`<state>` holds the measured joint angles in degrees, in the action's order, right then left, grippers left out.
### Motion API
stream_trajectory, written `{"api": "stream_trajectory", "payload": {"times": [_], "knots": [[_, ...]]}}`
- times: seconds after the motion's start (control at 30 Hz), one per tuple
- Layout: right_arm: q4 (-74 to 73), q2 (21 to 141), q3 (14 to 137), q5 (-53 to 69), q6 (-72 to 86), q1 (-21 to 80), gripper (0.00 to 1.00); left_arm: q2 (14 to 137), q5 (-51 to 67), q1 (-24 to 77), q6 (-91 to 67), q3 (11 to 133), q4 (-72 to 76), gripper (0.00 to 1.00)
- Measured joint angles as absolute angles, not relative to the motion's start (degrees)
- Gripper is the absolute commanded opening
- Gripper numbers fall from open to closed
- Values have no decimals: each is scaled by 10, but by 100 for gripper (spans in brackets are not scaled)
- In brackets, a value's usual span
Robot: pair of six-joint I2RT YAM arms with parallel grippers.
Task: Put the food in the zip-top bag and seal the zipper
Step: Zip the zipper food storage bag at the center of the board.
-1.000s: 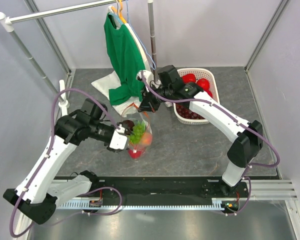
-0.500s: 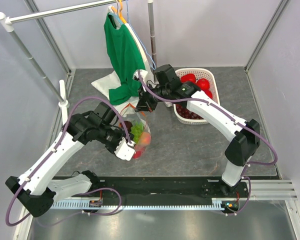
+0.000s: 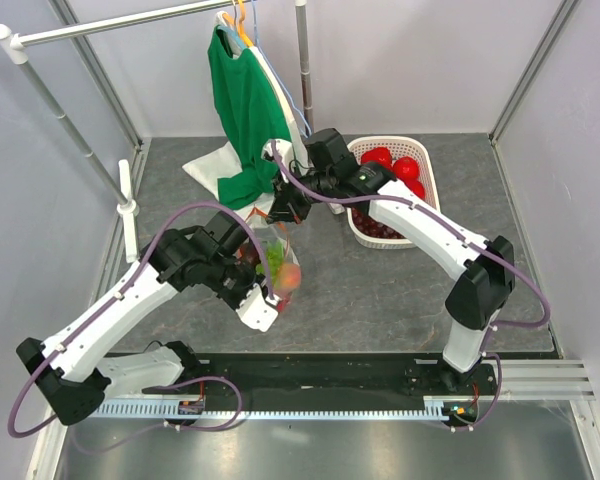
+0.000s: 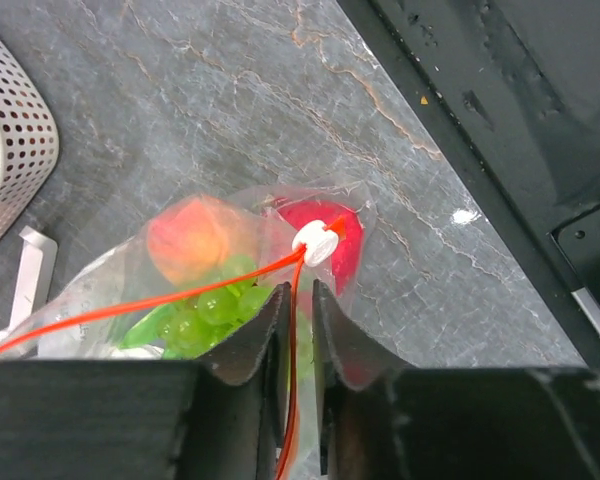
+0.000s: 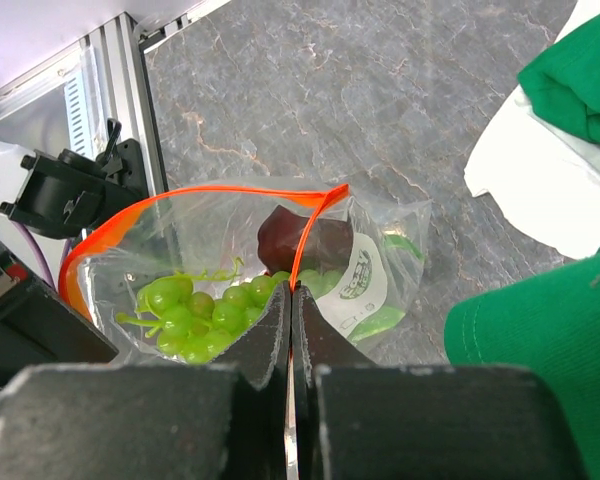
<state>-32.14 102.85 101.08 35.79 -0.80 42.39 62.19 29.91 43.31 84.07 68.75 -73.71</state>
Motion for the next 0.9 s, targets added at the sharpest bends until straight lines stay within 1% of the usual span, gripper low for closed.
{"api": "stream_trajectory", "payload": {"times": [0.03,0.1,0.23,0.27,0.3,0.33,0.37,0.4,0.43,0.5,0.53,0.6,0.67,0.73,0.87,0.9], "knots": [[-321,1030,1012,358,-8,424,0,623,298,435,840,688,-735,9],[-322,1034,1015,358,-7,424,0,623,298,437,839,686,-729,2],[-321,1042,1024,361,-6,424,0,605,297,439,828,662,-695,2],[-321,1044,1025,362,-6,425,4,601,298,440,817,659,-686,2],[-320,1046,1027,362,-6,426,18,597,302,440,795,658,-671,2],[-319,1049,1032,362,-5,426,27,595,305,440,772,658,-657,2],[-319,1054,1040,362,-3,426,40,594,309,440,738,660,-635,2],[-318,1060,1053,361,-1,426,67,594,315,440,702,662,-611,2],[-316,1067,1069,360,0,425,76,594,319,440,659,663,-583,2],[-309,1072,1095,358,7,421,91,592,321,440,577,663,-524,2],[-307,1072,1104,357,10,417,94,589,320,440,545,659,-500,2],[-298,1063,1115,356,15,404,98,575,314,440,470,638,-444,2],[-297,1042,1111,351,22,383,98,559,303,440,399,611,-394,2],[-294,1007,1090,343,24,357,96,552,286,440,333,594,-351,2],[-289,912,1021,338,21,305,85,555,240,440,233,580,-285,2],[-288,884,999,337,15,294,76,555,225,440,211,577,-269,2]]}}
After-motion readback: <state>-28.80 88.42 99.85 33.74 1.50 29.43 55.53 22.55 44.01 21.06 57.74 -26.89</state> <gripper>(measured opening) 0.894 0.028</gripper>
